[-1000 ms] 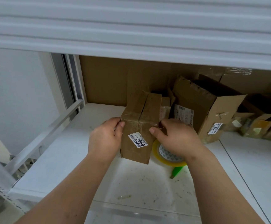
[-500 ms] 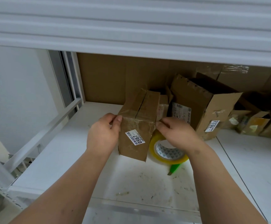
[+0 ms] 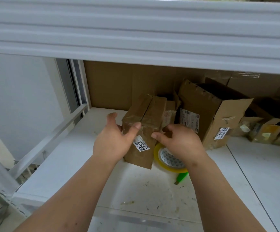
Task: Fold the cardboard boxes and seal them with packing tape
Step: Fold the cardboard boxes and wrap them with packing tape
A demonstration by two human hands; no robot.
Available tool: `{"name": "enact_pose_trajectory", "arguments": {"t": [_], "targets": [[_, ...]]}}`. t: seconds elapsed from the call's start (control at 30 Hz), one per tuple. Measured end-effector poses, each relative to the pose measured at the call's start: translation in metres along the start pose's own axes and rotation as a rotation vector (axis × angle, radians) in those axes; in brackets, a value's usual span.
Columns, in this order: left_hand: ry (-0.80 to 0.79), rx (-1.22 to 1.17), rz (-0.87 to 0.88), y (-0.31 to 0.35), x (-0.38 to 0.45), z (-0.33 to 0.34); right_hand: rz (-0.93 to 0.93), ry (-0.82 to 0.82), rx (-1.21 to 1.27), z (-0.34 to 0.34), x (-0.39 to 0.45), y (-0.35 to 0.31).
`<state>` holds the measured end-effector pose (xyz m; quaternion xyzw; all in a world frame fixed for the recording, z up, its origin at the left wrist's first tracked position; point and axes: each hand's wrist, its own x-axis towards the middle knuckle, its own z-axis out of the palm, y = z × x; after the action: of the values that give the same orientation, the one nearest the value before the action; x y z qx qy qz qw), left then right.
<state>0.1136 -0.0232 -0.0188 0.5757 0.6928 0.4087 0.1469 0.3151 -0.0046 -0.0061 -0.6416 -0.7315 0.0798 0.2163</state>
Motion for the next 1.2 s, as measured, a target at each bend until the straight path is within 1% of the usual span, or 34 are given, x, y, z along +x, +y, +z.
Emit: {"name": "enact_pose_trajectory", "arguments": {"t": [0.1, 0.2, 0.27, 0.33, 0.47, 0.5, 0.6, 0.67, 0.77, 0.83, 0.9, 1.0, 1.07, 1.1, 1.13, 1.2], "targets": [[-0.136, 0.082, -0.006, 0.009, 0.000, 0.001, -0.066, -0.071, -0.047, -0.006, -0.007, -0.008], [-0.210, 0.097, 0.013, 0.012, 0.000, 0.007, -0.134, -0.128, 0.107, -0.014, -0.016, -0.018], [-0.201, 0.046, 0.015, 0.008, 0.003, 0.010, -0.127, -0.195, 0.236, -0.018, -0.021, -0.020], [-0.165, -0.023, 0.011, 0.002, 0.009, 0.010, -0.085, -0.266, 0.408, -0.020, -0.023, -0.014], [-0.106, -0.069, 0.031, -0.005, 0.020, 0.009, 0.060, -0.445, 0.963, -0.007, -0.032, 0.003], [-0.093, -0.079, 0.042, -0.006, 0.020, 0.009, 0.083, -0.476, 1.062, -0.001, -0.036, 0.005], [-0.073, -0.106, 0.090, -0.007, 0.023, 0.009, 0.122, -0.525, 1.294, 0.016, -0.047, 0.006], [-0.069, -0.103, 0.107, -0.008, 0.027, 0.008, 0.143, -0.522, 1.370, 0.025, -0.052, 0.007], [-0.059, -0.066, 0.110, -0.011, 0.035, 0.006, 0.158, -0.516, 1.445, 0.034, -0.056, 0.008], [-0.057, -0.054, 0.105, -0.012, 0.038, 0.005, 0.167, -0.517, 1.450, 0.038, -0.059, 0.009], [-0.064, -0.053, 0.091, -0.013, 0.043, 0.002, 0.170, -0.542, 1.392, 0.045, -0.063, 0.009], [-0.120, -0.061, 0.059, -0.013, 0.050, -0.006, 0.220, -0.545, 1.221, 0.062, -0.073, 0.012], [-0.167, -0.125, 0.041, -0.011, 0.049, -0.007, 0.233, -0.517, 1.188, 0.068, -0.076, 0.013], [-0.162, -0.174, 0.032, -0.010, 0.045, -0.006, 0.219, -0.511, 1.172, 0.069, -0.076, 0.012], [-0.125, -0.224, 0.019, -0.009, 0.041, -0.003, 0.197, -0.509, 1.159, 0.070, -0.077, 0.010], [0.020, -0.281, -0.030, -0.005, 0.028, 0.003, 0.152, -0.523, 1.147, 0.069, -0.077, 0.005]]}}
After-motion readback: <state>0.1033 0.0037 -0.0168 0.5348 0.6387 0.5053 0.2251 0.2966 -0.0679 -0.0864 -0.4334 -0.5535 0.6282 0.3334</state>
